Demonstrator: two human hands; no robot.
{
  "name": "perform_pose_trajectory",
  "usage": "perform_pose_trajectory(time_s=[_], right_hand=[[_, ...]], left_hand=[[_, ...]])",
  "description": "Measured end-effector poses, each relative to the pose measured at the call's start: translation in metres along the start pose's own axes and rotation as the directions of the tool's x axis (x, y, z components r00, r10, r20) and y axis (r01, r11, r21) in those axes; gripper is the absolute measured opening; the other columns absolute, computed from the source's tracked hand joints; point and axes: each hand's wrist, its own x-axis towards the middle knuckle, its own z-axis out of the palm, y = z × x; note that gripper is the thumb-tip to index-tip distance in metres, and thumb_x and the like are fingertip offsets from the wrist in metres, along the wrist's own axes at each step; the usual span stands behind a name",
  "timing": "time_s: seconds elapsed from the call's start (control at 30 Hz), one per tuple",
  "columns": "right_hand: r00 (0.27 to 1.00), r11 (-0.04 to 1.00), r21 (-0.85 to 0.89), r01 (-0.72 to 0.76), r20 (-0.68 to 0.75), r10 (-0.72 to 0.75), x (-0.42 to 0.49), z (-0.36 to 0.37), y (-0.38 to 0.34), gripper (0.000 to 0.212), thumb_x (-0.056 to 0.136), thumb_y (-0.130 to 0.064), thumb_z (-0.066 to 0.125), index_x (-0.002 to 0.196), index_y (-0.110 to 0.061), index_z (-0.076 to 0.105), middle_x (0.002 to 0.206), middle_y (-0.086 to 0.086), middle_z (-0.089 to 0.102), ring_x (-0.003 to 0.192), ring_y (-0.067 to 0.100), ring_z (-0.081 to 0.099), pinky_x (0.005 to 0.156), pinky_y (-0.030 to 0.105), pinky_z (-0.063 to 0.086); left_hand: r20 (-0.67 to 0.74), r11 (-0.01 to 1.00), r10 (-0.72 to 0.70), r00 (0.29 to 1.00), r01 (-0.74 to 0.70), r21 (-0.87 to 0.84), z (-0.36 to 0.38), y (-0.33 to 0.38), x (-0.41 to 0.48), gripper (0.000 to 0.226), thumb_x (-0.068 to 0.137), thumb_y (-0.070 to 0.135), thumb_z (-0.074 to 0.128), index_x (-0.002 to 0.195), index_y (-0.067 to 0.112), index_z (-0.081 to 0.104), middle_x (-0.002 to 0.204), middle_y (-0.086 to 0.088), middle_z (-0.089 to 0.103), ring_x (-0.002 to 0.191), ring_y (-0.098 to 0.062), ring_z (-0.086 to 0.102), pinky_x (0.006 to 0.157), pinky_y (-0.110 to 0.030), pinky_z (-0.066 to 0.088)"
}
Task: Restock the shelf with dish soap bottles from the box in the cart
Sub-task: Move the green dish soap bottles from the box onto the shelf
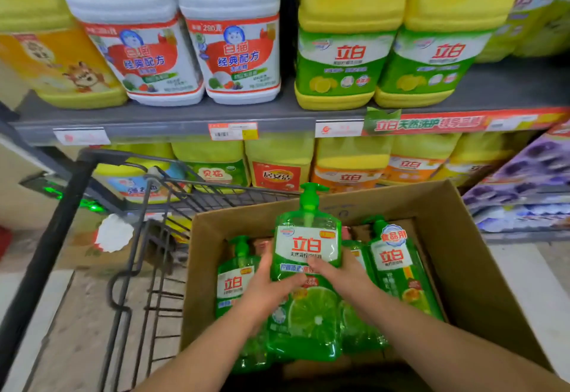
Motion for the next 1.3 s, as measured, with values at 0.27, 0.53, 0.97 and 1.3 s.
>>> perform_pose_trajectory(time_s=[0.27,0.53,0.97,1.3], right_hand=[[0.952,0.970,0.171,0.170,-0.282,-0.117,-0.060,-0.096,-0.026,0.043,0.077,-0.036,0.075,0.115,-0.025,0.059,0.108,-0.006,0.069,0.097,0.009,0.064,0.082,0.025,0.051],[0.815,0.927,0.208,0.312,-0.560,-0.149,-0.147,-0.246,0.002,0.038,0.075,-0.036,0.076,0.109,-0.025,0.061,0.106,-0.001,0.072,0.096,0.017,0.069,0.092,0.040,0.053],[0.629,0.870,0.169,0.462,-0.755,-0.187,-0.316,-0.514,0.127,0.017,0.078,-0.025,0.076,0.089,-0.027,0.063,0.087,-0.012,0.071,0.076,0.000,0.069,0.065,0.015,0.055],[0.567,0.846,0.218,0.487,-0.815,-0.116,-0.345,-0.670,0.164,0.028,0.077,-0.036,0.075,0.098,-0.029,0.059,0.094,-0.007,0.069,0.084,0.010,0.068,0.066,0.023,0.055]], left_hand=[[0.154,0.927,0.290,0.945,-0.317,0.200,0.091,0.083,-0.010,0.083,0.071,0.034,0.077,0.135,0.051,0.027,0.115,0.015,0.062,0.104,-0.007,0.058,0.087,-0.029,0.046],[0.386,0.825,0.445,0.808,-0.538,0.173,0.263,0.129,-0.044,0.068,0.073,0.022,0.077,0.127,0.043,0.042,0.105,0.015,0.068,0.095,-0.001,0.063,0.085,-0.021,0.048],[0.623,0.766,0.489,0.610,-0.642,0.028,0.593,0.112,-0.132,0.050,0.075,0.015,0.075,0.119,0.024,0.054,0.097,0.008,0.073,0.090,-0.009,0.068,0.075,-0.022,0.053],[0.724,0.713,0.477,0.498,-0.701,0.013,0.767,0.141,-0.135,0.047,0.080,0.017,0.071,0.122,0.026,0.052,0.104,0.011,0.068,0.085,0.008,0.063,0.066,-0.007,0.047]])
